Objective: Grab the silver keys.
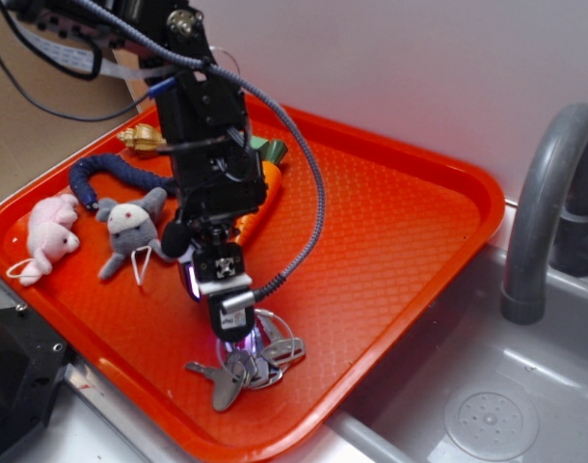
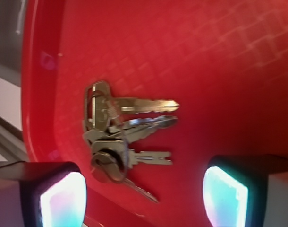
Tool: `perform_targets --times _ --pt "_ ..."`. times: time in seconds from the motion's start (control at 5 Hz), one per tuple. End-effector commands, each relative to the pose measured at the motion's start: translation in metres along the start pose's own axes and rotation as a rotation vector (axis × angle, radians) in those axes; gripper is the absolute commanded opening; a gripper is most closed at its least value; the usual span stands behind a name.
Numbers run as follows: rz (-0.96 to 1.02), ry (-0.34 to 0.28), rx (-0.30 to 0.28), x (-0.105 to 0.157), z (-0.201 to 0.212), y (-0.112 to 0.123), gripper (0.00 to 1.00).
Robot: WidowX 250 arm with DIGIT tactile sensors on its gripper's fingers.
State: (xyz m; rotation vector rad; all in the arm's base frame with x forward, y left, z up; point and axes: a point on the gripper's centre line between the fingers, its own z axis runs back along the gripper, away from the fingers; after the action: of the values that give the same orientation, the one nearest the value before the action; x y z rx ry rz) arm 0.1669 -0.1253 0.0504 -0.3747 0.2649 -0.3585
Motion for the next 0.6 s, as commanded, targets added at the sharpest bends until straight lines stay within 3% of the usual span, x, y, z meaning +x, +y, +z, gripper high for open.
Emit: perform_targets --times 0.0,0.4 --pt "-0.009 -0.038 0.064 -0.001 -0.012 -0.016 0.00" --pt "0.000 -0.085 0.090 -0.002 -0.024 -0.017 0.00"
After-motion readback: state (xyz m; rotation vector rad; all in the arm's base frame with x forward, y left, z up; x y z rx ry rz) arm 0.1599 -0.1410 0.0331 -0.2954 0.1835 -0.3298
